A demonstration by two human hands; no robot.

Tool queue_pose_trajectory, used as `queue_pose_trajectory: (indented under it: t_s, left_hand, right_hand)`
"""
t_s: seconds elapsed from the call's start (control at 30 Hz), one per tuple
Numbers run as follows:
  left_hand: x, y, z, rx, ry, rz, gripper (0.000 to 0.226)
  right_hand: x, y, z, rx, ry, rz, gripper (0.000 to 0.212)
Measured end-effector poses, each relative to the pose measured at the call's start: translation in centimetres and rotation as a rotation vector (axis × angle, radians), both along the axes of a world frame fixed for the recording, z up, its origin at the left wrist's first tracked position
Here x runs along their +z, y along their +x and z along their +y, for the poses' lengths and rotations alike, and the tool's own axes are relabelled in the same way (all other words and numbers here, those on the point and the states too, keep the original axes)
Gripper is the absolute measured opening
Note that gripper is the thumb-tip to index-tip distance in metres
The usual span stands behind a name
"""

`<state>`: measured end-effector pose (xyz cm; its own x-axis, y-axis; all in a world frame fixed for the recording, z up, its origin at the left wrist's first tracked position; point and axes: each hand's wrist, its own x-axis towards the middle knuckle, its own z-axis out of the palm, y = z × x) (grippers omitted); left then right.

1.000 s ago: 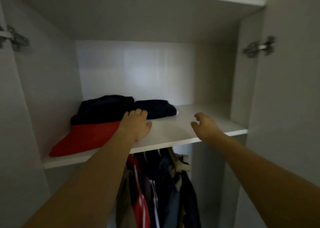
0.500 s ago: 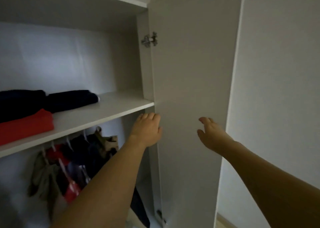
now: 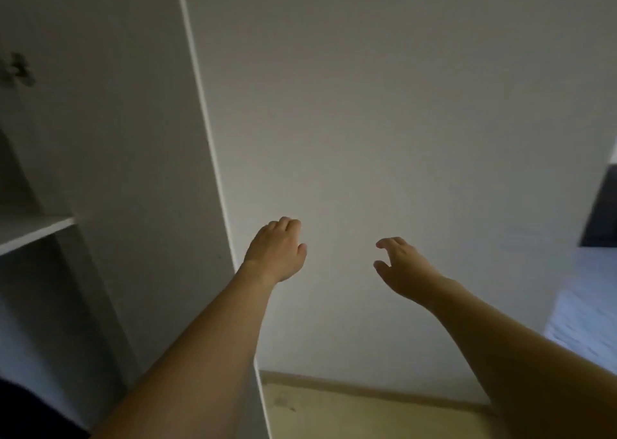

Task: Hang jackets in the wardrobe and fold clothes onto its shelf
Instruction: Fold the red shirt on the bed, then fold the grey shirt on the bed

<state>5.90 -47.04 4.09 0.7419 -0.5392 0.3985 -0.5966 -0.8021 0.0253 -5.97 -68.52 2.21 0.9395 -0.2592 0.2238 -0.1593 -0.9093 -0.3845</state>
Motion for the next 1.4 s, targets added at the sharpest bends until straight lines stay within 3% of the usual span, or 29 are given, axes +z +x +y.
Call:
queue_pose_trajectory:
  t_s: [0.33,0.63,0.87,1.07,1.27,1.4]
  left_hand:
    - [-8.9,-16.4,-27.0,-0.245,-0.024,0.235,0.049]
    - [-13.7,-23.6,-44.2,-0.376,0.073,0.306,0.051]
    - [-18.6,-33.5,-60.5,-0.493,0.193,0.377,0.049]
    - [-22.6,-40.0,-70.8,-0.415,0.199,0.499,0.048]
    - [-27.1,-44.1,-71.9,-0.174,0.167,0.673,0.042]
    - [-29.8,-46.2,-74.6,-0.125,0.175,0.721,0.042]
  right_hand:
    - [-3.8,-23.1,-25.6,-0.334,0.029,0.002,0.051]
    - [-9.6,-31.0,-38.5,-0.37,0.113,0.177,0.049]
    - [-12.3,-42.8,-54.4,-0.566,0.133,0.285,0.049]
    - [-17.8,-51.9,-68.3,-0.618,0.158,0.397,0.05]
    - [-21.0,-55.9,-77.8,-0.553,0.179,0.555,0.051]
    - [-23.5,-56.4,-81.0,-0.434,0.222,0.575,0.051]
